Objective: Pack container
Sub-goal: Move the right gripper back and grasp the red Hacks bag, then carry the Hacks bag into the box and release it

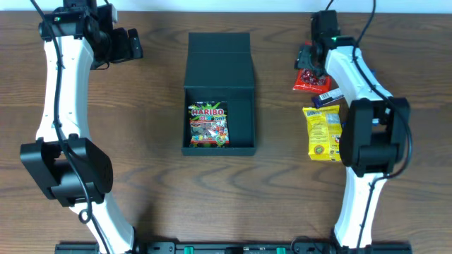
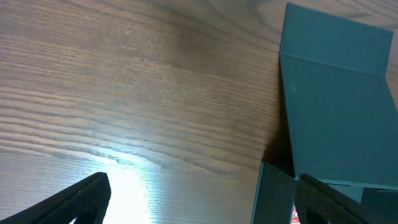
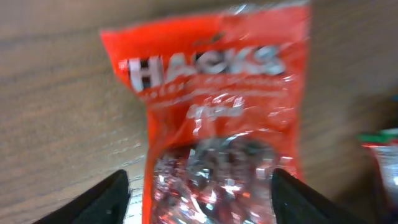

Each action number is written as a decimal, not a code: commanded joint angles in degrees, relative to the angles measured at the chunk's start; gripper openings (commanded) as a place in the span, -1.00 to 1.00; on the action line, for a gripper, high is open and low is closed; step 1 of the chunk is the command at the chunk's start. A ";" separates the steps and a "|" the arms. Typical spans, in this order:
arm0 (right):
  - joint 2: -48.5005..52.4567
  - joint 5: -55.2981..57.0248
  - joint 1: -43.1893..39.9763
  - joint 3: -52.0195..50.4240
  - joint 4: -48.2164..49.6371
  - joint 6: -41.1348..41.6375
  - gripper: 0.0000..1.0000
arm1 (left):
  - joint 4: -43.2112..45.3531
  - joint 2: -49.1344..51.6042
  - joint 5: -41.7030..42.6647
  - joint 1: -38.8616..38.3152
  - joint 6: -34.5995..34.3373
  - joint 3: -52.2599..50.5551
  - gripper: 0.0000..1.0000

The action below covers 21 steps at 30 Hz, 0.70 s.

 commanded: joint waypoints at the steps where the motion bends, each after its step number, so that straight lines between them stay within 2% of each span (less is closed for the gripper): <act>1: 2.51 -3.15 0.17 0.35 0.37 -0.74 0.29 | -0.22 -1.27 0.22 0.02 1.20 -0.31 0.90; 4: 3.72 -4.13 0.09 0.35 0.52 -0.72 0.11 | -0.22 -1.27 0.22 0.02 1.20 -0.31 0.91; 8: 4.07 -4.39 0.09 0.35 0.39 -0.70 -0.55 | -0.22 -1.27 0.20 0.02 1.20 -0.31 0.90; 12: 4.04 -4.44 0.09 0.85 0.24 -0.70 -0.98 | -0.20 -1.27 0.20 0.02 1.22 -0.31 0.91; 17: 3.43 -4.44 0.33 4.07 -2.43 -0.72 -0.98 | -0.20 -1.27 0.20 0.02 1.22 -0.31 0.90; 21: 2.10 -4.39 0.83 11.10 -8.74 -0.72 -0.97 | -0.13 -1.27 0.20 0.02 1.22 -0.31 0.91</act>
